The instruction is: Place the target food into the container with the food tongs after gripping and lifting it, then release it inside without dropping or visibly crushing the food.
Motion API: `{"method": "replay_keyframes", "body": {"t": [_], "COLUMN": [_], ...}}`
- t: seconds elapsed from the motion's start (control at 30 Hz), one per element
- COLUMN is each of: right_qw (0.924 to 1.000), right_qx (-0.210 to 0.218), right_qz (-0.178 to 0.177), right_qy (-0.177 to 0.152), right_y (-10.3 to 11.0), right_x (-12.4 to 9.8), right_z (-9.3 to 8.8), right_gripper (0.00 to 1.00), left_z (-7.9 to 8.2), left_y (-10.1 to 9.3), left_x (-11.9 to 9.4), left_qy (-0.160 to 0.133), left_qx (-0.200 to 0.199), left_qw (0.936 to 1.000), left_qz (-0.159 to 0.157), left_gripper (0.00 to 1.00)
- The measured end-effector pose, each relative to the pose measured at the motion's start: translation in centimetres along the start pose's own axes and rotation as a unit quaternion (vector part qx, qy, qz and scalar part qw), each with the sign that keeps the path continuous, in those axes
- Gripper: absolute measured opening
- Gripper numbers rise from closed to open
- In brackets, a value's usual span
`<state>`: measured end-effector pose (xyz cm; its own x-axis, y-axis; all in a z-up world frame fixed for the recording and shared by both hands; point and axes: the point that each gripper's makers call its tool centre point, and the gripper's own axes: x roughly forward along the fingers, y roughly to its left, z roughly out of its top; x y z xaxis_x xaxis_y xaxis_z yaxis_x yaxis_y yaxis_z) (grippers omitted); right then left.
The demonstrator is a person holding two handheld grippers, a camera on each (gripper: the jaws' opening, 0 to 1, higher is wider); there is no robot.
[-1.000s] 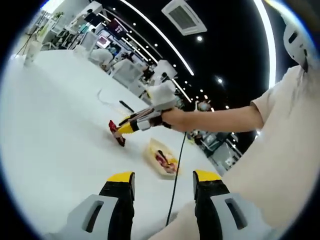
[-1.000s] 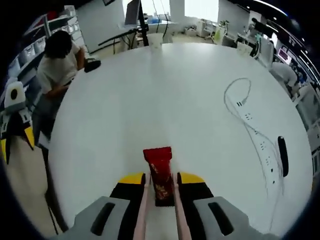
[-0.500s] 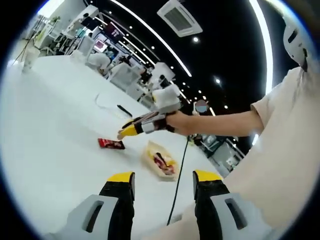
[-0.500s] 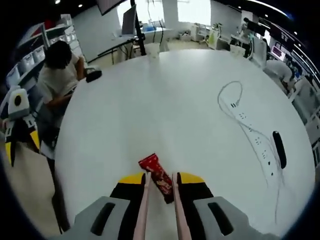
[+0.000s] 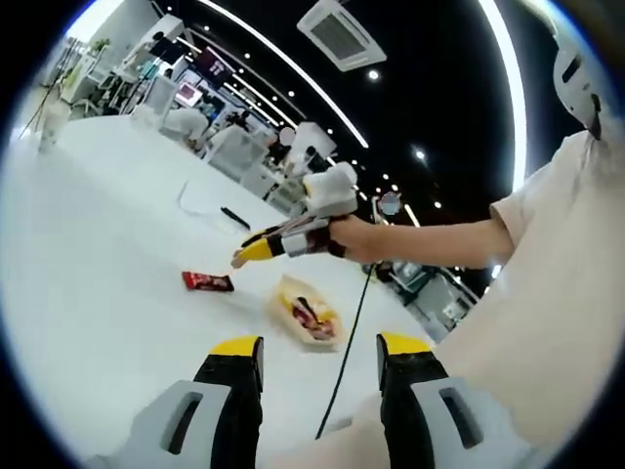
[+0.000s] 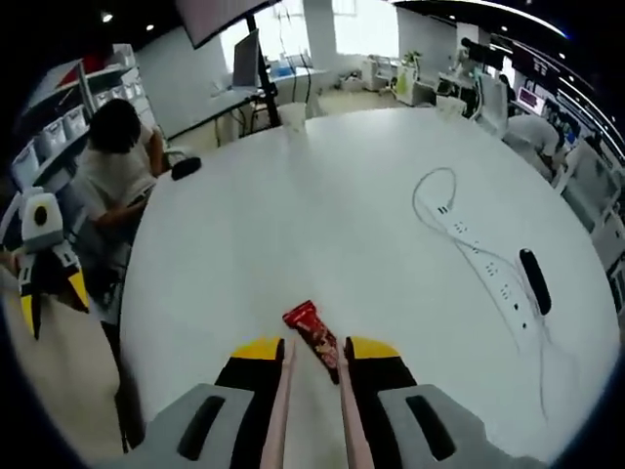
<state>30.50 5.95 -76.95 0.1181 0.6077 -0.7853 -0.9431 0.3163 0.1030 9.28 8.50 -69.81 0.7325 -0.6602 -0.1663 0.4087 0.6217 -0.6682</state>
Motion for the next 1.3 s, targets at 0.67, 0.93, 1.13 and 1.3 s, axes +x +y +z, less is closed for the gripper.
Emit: {"method": "replay_keyframes", "body": {"t": [0.67,0.93,1.13,1.3], "right_qw": [0.9938,0.9862,0.9805,0.9750], "right_qx": [0.047,0.070,0.084,0.092], "right_qz": [-0.029,-0.054,-0.078,-0.091], "right_qy": [-0.097,-0.140,-0.160,-0.180], "right_y": [0.2,-0.6,-1.7,-2.4], "right_x": [-5.6,-8.7,-11.0,-12.9], "right_z": [1.7,2.2,1.8,1.5], "right_gripper": [0.24,0.24,0.24,0.24], "left_z": [-0.8,-1.2,-0.8,-1.1], "left_y": [-2.1,-3.4,-4.8,-5.5], "left_x": [-0.5,0.8,2.0,3.1], "left_qy": [0.024,0.051,0.066,0.083], "left_qx": [0.024,0.041,0.057,0.071], "left_qw": [0.9993,0.9970,0.9943,0.9914], "left_qz": [-0.016,-0.041,-0.060,-0.072], "left_gripper": [0.43,0.43,0.43,0.42]}}
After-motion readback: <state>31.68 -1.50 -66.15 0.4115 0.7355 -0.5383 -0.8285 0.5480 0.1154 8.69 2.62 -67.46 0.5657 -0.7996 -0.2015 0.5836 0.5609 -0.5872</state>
